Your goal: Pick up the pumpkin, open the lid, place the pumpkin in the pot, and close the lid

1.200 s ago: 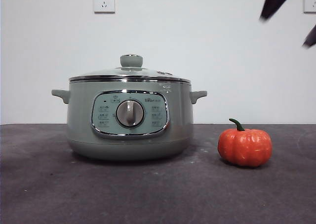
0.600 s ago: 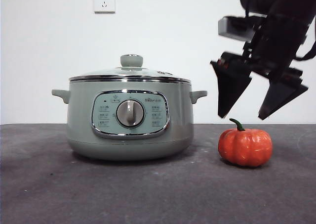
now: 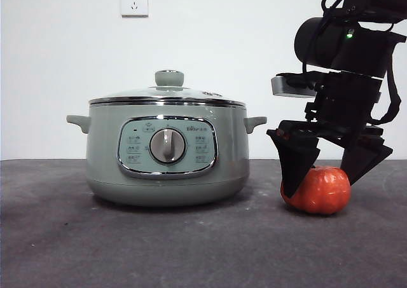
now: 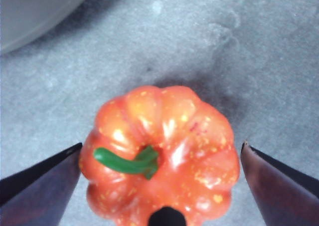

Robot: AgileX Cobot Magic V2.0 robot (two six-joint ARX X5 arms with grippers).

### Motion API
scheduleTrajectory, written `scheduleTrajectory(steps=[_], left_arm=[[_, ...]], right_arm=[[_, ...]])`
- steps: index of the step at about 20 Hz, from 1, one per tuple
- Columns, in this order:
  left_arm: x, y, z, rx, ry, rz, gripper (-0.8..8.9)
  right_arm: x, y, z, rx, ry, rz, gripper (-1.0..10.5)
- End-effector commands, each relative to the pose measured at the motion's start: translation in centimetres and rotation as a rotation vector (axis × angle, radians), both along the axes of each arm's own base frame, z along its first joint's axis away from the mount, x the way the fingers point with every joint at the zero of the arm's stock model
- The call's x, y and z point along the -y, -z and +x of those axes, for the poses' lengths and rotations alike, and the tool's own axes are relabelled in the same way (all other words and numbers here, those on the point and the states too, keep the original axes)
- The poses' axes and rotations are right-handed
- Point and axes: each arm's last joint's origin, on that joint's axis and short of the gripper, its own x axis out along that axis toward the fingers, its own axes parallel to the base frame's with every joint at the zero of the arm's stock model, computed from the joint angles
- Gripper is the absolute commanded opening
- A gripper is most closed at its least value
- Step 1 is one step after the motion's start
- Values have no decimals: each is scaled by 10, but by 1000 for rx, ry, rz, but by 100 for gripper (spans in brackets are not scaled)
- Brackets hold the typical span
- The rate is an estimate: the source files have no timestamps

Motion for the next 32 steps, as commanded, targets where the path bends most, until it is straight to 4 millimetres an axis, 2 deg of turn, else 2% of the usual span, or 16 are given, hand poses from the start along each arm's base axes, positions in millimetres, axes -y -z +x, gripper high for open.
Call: scheduleTrajectory(steps=[1,5,9,14,18,22,25,28,32], left_arm=[[0,-1,0,12,2,2,782],[0,-2,3,22,1,2,781],[1,-3,20,26,3,1,781],[11,-9,65,48,53,2,781],[31,-27,115,58,69,42,781],[60,-38,169,66,126,75,781],[86,-38,203,63,140,131,781],[107,-30,232,49,160,171,781],[126,-7,252,7,191,212,781]], right_arm=[[-1,2,1,-9,12,4,-25],[1,-10,-3,23,37,29,-9],[8,-55,-20,139,56,90,-9],[25,-117,-61,305,61,172,-9],[38,-149,-93,411,66,230,-9],[47,-165,-114,469,64,256,-9],[50,-169,-122,480,64,261,-9],[51,-169,-124,476,64,260,-9],[51,-168,-125,471,64,257,-9]])
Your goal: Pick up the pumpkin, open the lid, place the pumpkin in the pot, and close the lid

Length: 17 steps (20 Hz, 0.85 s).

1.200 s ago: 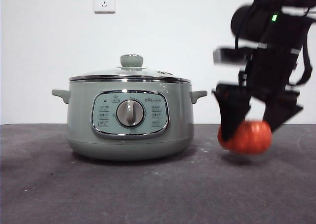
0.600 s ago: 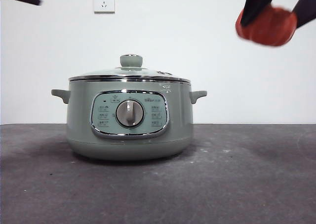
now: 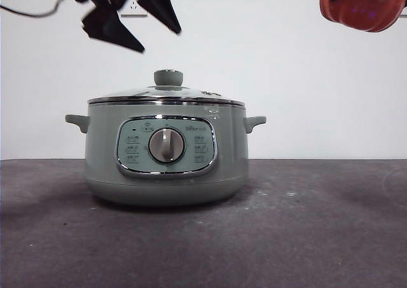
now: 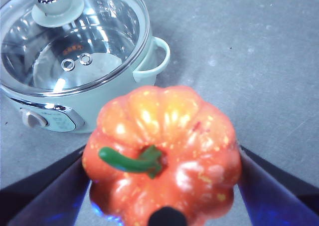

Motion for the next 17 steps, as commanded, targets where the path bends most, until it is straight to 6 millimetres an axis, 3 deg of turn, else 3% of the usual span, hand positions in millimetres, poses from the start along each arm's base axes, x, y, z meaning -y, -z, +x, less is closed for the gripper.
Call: scheduleTrajectory(steps=[1,5,10,13,17], left_arm=[[9,13,7,-6,28,30,781],[23,32,14,-43,39,60,781],[29,35,12,-43,19,93,753],[30,37,10,-72,24,106,514],[32,36,10,-58,28,101,323]], right_arm=[[0,0,0,0,3,9,-9],[0,0,0,0,4,9,-9],[0,0,0,0,4,8,-9],[0,0,0,0,4,8,-9],[0,0,0,0,4,8,-9]])
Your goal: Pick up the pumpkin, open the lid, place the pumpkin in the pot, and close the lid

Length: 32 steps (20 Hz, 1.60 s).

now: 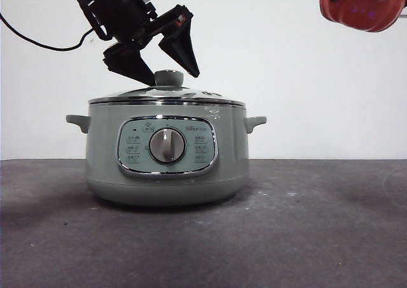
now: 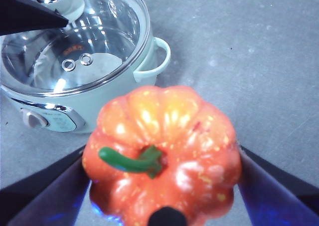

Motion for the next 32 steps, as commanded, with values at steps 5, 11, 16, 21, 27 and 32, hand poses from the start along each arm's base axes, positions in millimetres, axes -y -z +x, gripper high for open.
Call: scheduleTrajectory(steps=[5,11,16,21,27,32], left_arm=[[2,1,0,8,10,6,111],[2,1,0,7,9,5,-8],[1,-6,2,38,5,-9,-8],[0,-32,4,66,-1,-22,-8],[-13,-82,-7,114,-24,-36,-8],[-48,-132,-48,212,-88,-62,-8]], right_arm=[[0,0,0,0,4,8,-9],[0,0,0,0,4,8,-9],[0,0,0,0,4,8,-9],[0,0,0,0,4,8,-9],[-1,-2,2,26,3,20,-10],[-8,-2,13,49,-43,66,-12]])
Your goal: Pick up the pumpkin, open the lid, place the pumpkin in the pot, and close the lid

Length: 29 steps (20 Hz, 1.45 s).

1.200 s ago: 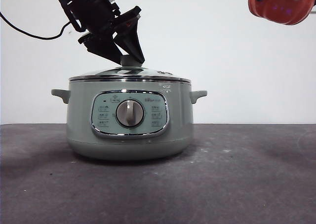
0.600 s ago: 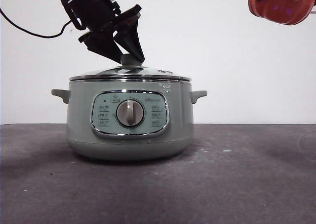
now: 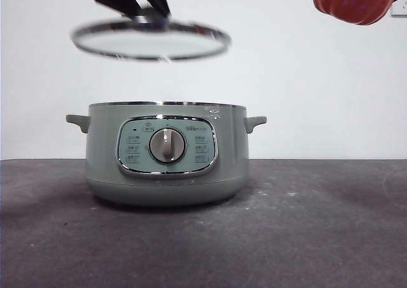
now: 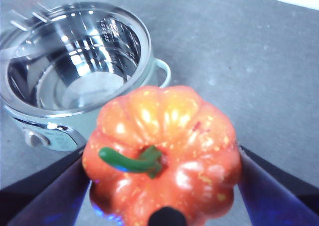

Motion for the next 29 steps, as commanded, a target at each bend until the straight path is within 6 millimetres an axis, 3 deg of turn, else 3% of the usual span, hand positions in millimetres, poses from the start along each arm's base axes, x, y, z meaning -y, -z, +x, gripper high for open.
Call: scheduleTrajectory(steps=[1,8,13,16,19,22,29], left_arm=[[-20,-38,-28,112,-17,-42,-8],[-66,-79,-109,179,-101,-19,-8],[-81,-92,-160,206,-115,-22,-8],[-88,-96,-182,217,-117,-30,-8],[-92,-97,-196,220,-119,-35,-8],[-94,-96,-202,213,-119,-32,-8],[-95,-95,-205,193,-116,-26,-8]], right_arm=[[-7,3,10,-7,-46,49,-12],[-53,2,63,-27,-147,49,-12],[-112,6,116,-50,-250,2,-12],[-151,26,147,-78,-304,-36,-12],[-180,57,169,-112,-344,-77,-12],[-198,85,178,-106,-375,-109,-12],[-211,124,186,-125,-367,-217,-12]])
